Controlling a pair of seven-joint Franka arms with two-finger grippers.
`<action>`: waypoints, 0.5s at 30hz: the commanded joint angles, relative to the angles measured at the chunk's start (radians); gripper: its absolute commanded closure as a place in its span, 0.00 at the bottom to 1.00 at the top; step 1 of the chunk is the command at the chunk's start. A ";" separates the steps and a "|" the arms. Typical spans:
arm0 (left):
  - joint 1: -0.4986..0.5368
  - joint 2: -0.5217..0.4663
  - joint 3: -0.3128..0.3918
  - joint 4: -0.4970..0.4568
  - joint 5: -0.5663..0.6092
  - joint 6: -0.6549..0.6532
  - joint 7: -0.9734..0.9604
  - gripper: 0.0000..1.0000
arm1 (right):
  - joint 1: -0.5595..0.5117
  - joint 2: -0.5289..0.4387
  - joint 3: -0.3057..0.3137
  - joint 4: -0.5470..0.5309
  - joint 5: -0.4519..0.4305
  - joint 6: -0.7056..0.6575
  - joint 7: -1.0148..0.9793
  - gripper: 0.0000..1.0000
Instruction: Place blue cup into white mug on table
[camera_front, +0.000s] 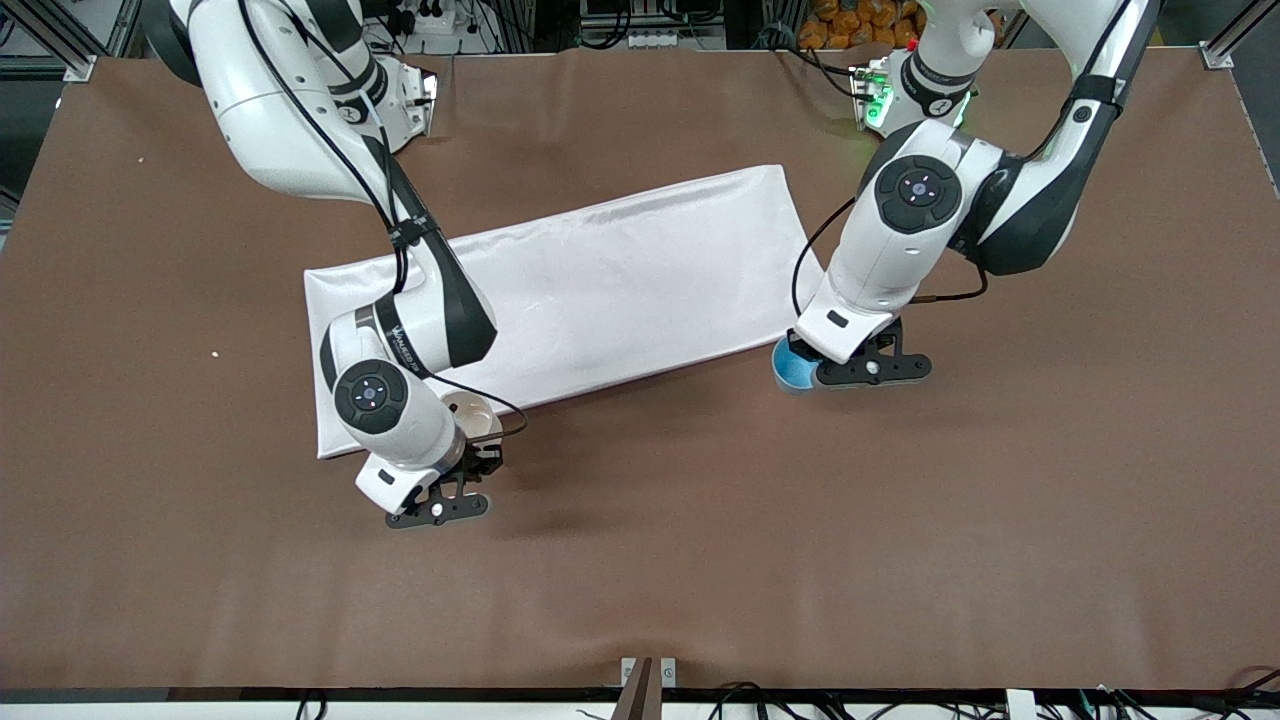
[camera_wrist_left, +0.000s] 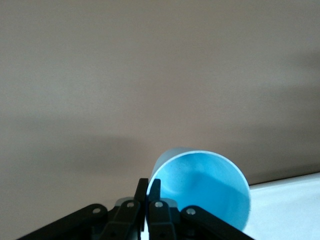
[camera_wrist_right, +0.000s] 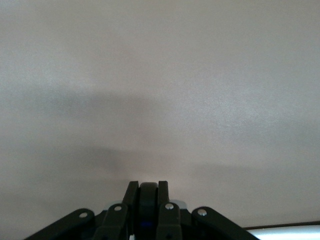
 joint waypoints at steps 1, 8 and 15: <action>0.008 -0.006 -0.005 0.000 -0.033 -0.016 0.037 1.00 | -0.010 -0.038 0.009 -0.039 -0.006 0.009 -0.001 1.00; 0.008 -0.008 -0.005 0.002 -0.033 -0.016 0.037 1.00 | -0.003 -0.024 0.011 -0.017 -0.009 0.011 0.018 1.00; 0.008 -0.008 -0.005 0.000 -0.033 -0.016 0.037 1.00 | 0.006 0.004 0.011 0.017 -0.011 0.014 0.059 1.00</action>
